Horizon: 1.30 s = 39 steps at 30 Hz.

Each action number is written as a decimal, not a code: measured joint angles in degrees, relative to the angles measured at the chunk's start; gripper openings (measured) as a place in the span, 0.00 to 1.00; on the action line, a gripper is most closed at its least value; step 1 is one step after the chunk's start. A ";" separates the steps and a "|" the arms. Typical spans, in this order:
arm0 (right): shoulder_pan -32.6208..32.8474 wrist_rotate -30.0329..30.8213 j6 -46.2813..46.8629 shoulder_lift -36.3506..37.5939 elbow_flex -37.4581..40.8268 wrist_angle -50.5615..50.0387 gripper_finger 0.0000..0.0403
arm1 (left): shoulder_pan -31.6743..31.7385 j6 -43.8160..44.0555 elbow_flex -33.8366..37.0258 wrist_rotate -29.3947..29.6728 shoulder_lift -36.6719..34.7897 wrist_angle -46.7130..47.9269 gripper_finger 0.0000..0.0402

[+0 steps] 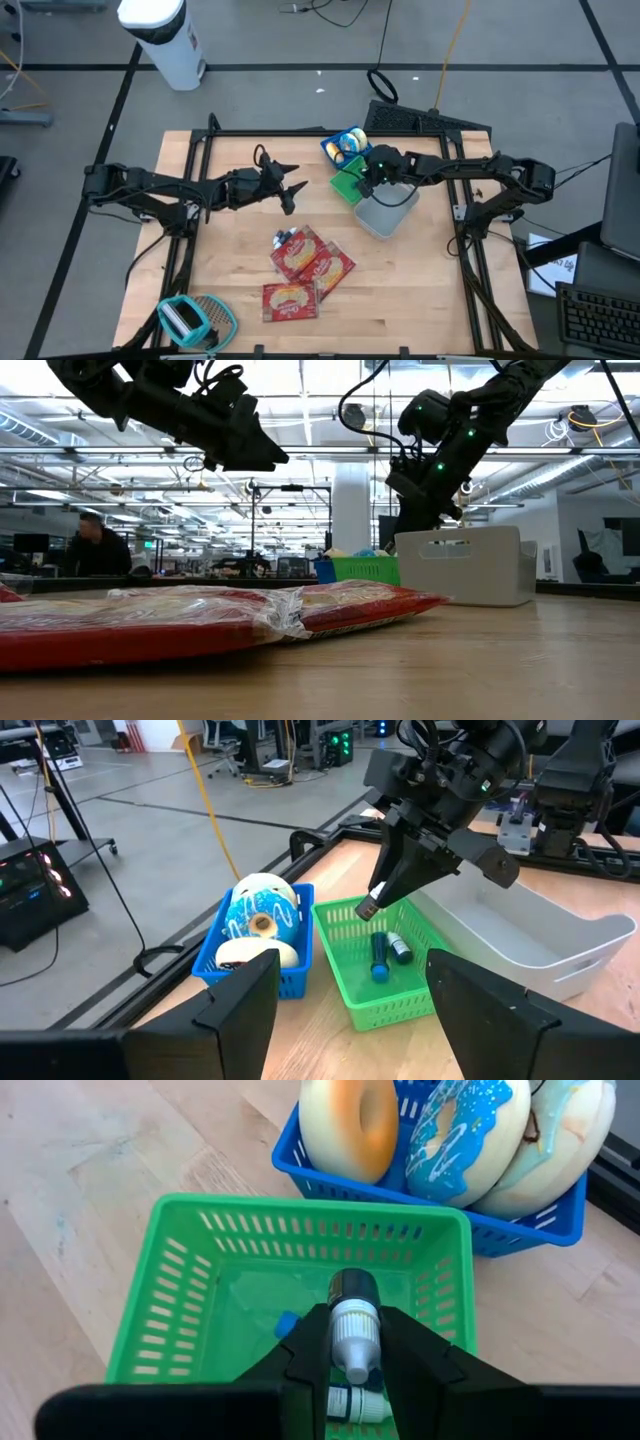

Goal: Pick & Place Food Item
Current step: Put the small brown food coloring bottle into the green bin, then put the small purple food coloring bottle into the green bin

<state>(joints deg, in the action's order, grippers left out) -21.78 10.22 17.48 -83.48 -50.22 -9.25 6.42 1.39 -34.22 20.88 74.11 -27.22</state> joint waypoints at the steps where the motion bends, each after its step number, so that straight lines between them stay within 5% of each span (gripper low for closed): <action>1: 0.00 0.01 -0.02 0.00 0.00 -0.02 0.15 | 0.00 0.00 0.00 0.00 0.00 0.00 0.64; 20: 0.13 -4.46 -0.43 0.00 0.02 1.11 0.16 | 0.00 -0.10 -0.02 0.02 0.02 0.00 0.64; 39: 0.40 -7.11 -3.60 1.60 0.04 4.77 0.41 | 0.00 0.00 -0.02 0.01 0.02 -0.02 0.64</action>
<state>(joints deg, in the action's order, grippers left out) -21.38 3.11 13.88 -81.88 -50.17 -4.48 6.42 1.39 -34.24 20.90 74.13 -27.24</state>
